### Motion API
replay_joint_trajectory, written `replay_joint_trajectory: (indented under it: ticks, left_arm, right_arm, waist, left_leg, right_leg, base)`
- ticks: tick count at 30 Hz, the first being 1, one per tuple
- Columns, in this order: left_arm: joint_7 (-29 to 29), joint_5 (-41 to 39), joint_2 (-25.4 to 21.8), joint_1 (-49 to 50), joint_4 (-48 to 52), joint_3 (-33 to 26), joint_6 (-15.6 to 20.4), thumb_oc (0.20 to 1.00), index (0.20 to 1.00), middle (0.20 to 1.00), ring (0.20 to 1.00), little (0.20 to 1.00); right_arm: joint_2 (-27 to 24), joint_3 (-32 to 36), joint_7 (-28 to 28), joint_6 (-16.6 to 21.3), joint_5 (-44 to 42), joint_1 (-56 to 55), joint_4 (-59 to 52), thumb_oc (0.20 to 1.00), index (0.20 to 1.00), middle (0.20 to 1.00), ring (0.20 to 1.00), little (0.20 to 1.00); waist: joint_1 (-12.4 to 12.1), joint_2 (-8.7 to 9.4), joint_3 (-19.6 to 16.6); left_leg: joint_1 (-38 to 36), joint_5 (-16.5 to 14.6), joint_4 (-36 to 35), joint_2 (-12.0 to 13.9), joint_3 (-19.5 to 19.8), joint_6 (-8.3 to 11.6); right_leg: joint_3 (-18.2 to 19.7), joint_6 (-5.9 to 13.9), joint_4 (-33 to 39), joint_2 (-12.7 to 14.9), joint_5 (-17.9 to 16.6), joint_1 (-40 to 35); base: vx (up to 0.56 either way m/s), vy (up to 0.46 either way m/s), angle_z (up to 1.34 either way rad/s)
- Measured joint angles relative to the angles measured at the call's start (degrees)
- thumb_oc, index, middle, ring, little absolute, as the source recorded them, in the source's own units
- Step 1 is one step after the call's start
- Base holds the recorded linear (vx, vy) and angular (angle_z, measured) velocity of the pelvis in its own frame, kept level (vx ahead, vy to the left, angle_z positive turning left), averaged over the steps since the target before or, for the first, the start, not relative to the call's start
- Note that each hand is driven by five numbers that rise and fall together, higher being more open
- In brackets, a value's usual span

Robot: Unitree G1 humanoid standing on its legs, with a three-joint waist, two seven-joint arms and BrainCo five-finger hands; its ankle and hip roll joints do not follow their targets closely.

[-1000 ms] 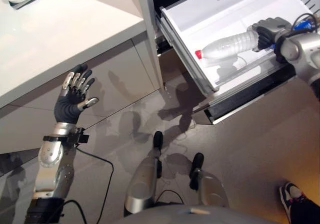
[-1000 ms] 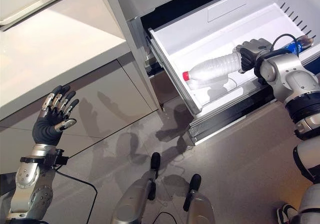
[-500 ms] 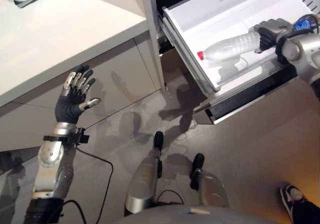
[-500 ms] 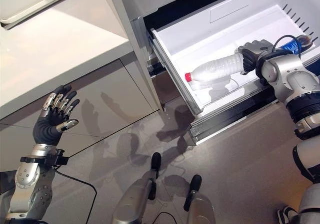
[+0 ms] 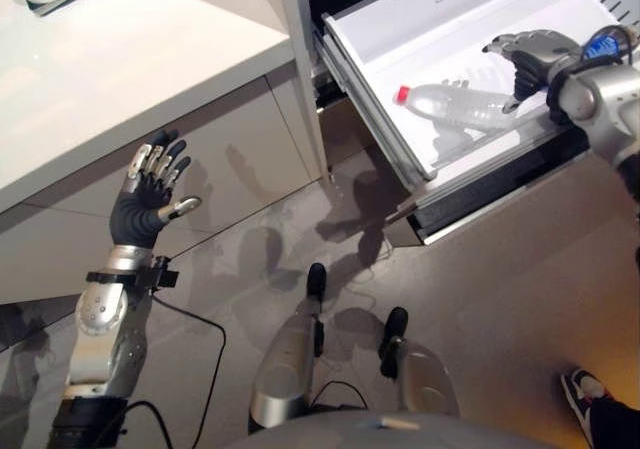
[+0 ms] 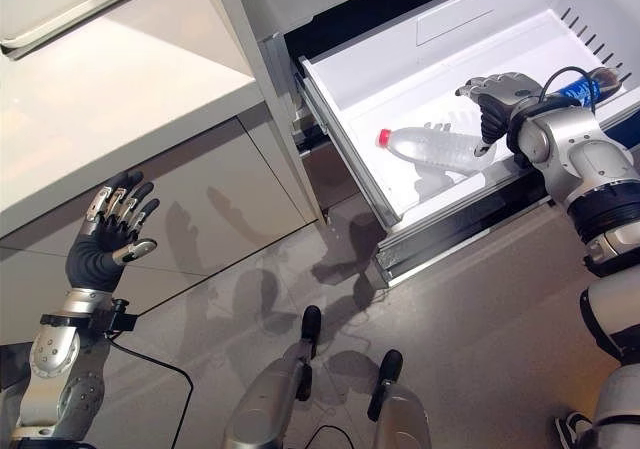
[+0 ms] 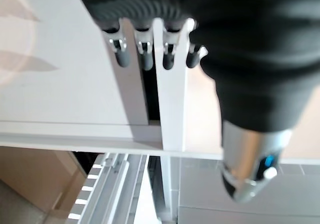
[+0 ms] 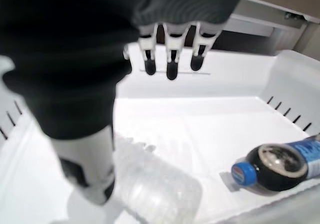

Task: Take the drinks into the refrigerator

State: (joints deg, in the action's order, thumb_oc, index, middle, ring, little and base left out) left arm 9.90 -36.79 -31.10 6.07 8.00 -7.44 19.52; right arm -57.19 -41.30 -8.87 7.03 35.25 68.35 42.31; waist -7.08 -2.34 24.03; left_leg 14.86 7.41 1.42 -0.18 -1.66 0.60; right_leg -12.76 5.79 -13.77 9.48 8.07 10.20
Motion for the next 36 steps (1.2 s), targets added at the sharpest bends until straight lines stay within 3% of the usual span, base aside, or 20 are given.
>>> replay_joint_trajectory:
  ticks: [7,12,15,16,18,19,20,21,23,27,28,29,31,32,33,36]
  left_arm:
    - [0.01,0.0,-0.07,-0.62,-0.01,-0.01,0.0,1.0,1.0,1.0,1.0,1.0]
    - [0.1,0.0,-0.53,-2.0,-0.08,-0.1,0.02,1.0,1.0,1.0,1.0,1.0]
    - [0.17,0.0,-0.56,-2.59,-0.08,-0.14,0.02,1.0,1.0,1.0,1.0,1.0]
    - [0.25,-0.01,-0.6,-2.76,-0.08,-0.32,0.02,1.0,1.0,1.0,1.0,1.0]
    - [0.32,-0.03,-0.59,-2.55,-0.1,-0.7,0.05,1.0,1.0,1.0,1.0,1.0]
    - [0.34,-0.01,-0.57,-2.53,-0.15,-0.65,0.0,1.0,1.0,1.0,1.0,1.0]
    - [0.39,0.01,-0.55,-2.55,-0.15,-0.57,-0.03,1.0,1.0,1.0,1.0,1.0]
    - [0.58,0.02,-0.55,-2.87,-0.07,-0.87,-0.03,1.0,1.0,1.0,1.0,1.0]
    - [0.68,0.01,-0.42,-2.66,0.13,-2.36,0.03,1.0,1.0,1.0,1.0,1.0]
    - [0.72,0.15,0.34,-1.83,0.19,-4.04,0.04,1.0,1.0,1.0,1.0,1.0]
    - [0.88,0.63,0.7,-0.85,0.57,-6.06,0.07,1.0,1.0,1.0,1.0,1.0]
    - [0.54,0.82,0.96,0.32,0.07,-7.07,-0.01,1.0,1.0,1.0,1.0,1.0]
    - [0.47,1.68,2.09,1.05,0.16,-7.81,0.02,1.0,1.0,1.0,1.0,1.0]
    - [0.52,2.44,3.38,0.83,0.44,-7.91,-0.07,1.0,1.0,1.0,1.0,1.0]
    - [0.26,2.37,4.56,1.39,0.64,-7.76,0.22,1.0,1.0,1.0,1.0,1.0]
    - [0.08,2.49,6.58,2.42,0.56,-7.81,0.0,1.0,1.0,1.0,1.0,1.0]
  right_arm:
    - [-0.39,0.0,-0.04,0.04,-1.12,0.04,-1.23,1.0,1.0,1.0,1.0,1.0]
    - [-3.94,-0.13,-0.66,0.74,-5.75,0.12,-6.58,1.0,1.0,1.0,1.0,1.0]
    - [-6.81,0.06,0.23,1.21,-10.2,0.2,-8.43,0.812,0.812,0.812,0.812,0.812]
    - [-8.73,0.23,0.74,1.33,-11.73,0.19,-10.19,0.542,0.542,0.542,0.542,0.542]
    - [-12.73,2.03,1.39,1.76,-13.59,-0.18,-14.82,0.501,0.501,0.501,0.501,0.501]
    - [-13.9,4.85,2.19,2.16,-14.26,-1.13,-16.54,0.52,0.52,0.52,0.52,0.52]
    - [-15.44,8.3,3.58,2.5,-14.92,-2.33,-18.04,0.664,0.664,0.664,0.664,0.664]
    - [-17.6,11.59,4.37,2.85,-15.29,-5.0,-19.78,0.893,0.893,0.893,0.893,0.893]
    - [-20.9,17.78,5.35,3.67,-15.69,-11.93,-22.21,1.0,1.0,1.0,1.0,1.0]
    - [-21.09,38.96,8.21,3.94,-15.7,-34.54,-24.19,1.0,1.0,1.0,1.0,1.0]
    - [-17.86,50.74,8.73,4.1,-15.65,-46.39,-27.17,1.0,1.0,1.0,1.0,1.0]
    - [-17.12,53.63,8.98,3.82,-15.61,-51.98,-27.54,1.0,1.0,1.0,1.0,1.0]
    - [-12.84,60.22,9.14,3.82,-15.09,-59.86,-28.85,1.0,1.0,1.0,1.0,1.0]
    - [-6.55,67.62,9.37,3.87,-14.03,-67.04,-30.97,1.0,1.0,1.0,1.0,1.0]
    - [-1.72,69.78,10.28,3.42,-13.52,-71.71,-30.9,1.0,1.0,1.0,1.0,1.0]
    - [6.03,69.3,10.51,1.92,-11.15,-77.33,-28.11,1.0,1.0,1.0,1.0,1.0]
  waist:
    - [0.11,0.0,0.0]
    - [0.82,0.01,-0.01]
    - [1.78,0.07,-0.04]
    - [1.83,0.07,-0.04]
    - [3.18,0.13,-0.05]
    - [3.36,0.23,-0.03]
    - [4.16,0.44,-0.06]
    - [5.08,0.9,-0.11]
    - [4.7,1.8,-0.41]
    - [7.32,3.85,-1.17]
    - [7.49,4.55,-1.56]
    - [8.77,4.9,-1.74]
    - [8.66,5.22,-2.24]
    - [8.38,5.28,-2.53]
    - [9.43,5.88,-3.16]
    - [9.7,5.88,-4.62]
  left_leg:
    - [0.0,0.04,0.05,0.03,0.01,0.04]
    - [0.05,0.04,0.63,-0.05,0.02,0.02]
    - [0.01,0.03,1.06,0.08,-0.02,0.03]
    - [0.01,0.03,1.09,0.02,-0.21,0.03]
    - [-0.07,0.0,1.22,0.18,-0.55,0.02]
    - [-0.19,0.0,1.26,0.2,-0.9,0.02]
    - [-0.29,-0.02,1.38,0.41,-1.24,0.03]
    - [-0.41,-0.03,1.39,0.68,-1.25,0.06]
    - [-0.61,-0.16,1.4,0.69,-1.46,0.22]
    - [-1.34,-0.69,1.36,1.33,-1.69,0.72]
    - [-1.45,-0.81,1.36,1.31,-1.72,0.75]
    - [-1.9,-0.96,1.4,1.45,-2.01,0.93]
    - [-2.44,-1.05,1.4,1.67,-2.71,0.97]
    - [-2.85,-1.68,1.4,1.91,-2.91,1.12]
    - [-3.22,-2.02,1.43,2.17,-3.16,1.39]
    - [-3.32,-2.4,1.5,2.38,-3.47,1.55]
  right_leg:
    - [0.07,-0.04,-0.24,-0.02,0.07,0.05]
    - [0.17,-0.03,-0.34,-0.01,0.07,-0.15]
    - [0.56,-0.06,-0.45,-0.1,0.05,-0.25]
    - [0.86,-0.09,-0.67,-0.19,0.02,-0.04]
    - [1.21,-0.13,-0.82,-0.26,-0.02,0.09]
    - [1.4,-0.15,-0.82,-0.29,-0.09,0.0]
    - [1.59,-0.22,-0.82,-0.38,-0.17,0.08]
    - [1.61,-0.27,-0.76,-0.49,-0.24,0.01]
    - [2.43,-0.5,-0.61,-0.93,-0.46,-0.05]
    - [2.88,-0.72,-0.08,-1.48,-0.51,-0.44]
    - [2.95,-0.8,0.21,-1.58,-0.49,-0.73]
    - [3.65,-0.86,0.39,-1.82,-0.84,-0.9]
    - [4.28,-0.88,1.05,-2.03,-1.11,-1.5]
    - [4.47,-0.93,1.48,-2.31,-1.19,-1.94]
    - [5.05,-1.05,1.95,-2.53,-1.26,-1.82]
    - [5.87,-1.14,2.19,-2.76,-1.38,-1.81]
  base:
    - [0.0,0.0,0.0]
    - [0.0,0.0,0.0]
    - [0.01,-0.001,-0.02]
    - [-0.01,0.0,-0.09]
    - [0.02,0.004,-0.08]
    - [0.06,-0.002,-0.13]
    - [0.05,-0.01,-0.1]
    - [0.02,-0.006,-0.08]
    - [0.03,0.005,-0.17]
    - [0.05,0.014,-0.09]
    - [0.01,0.018,-0.19]
    - [0.09,0.03,-0.27]
    - [0.05,0.027,-0.23]
    - [0.02,0.023,-0.19]
    - [0.04,0.021,-0.18]
    - [0.04,0.004,-0.16]
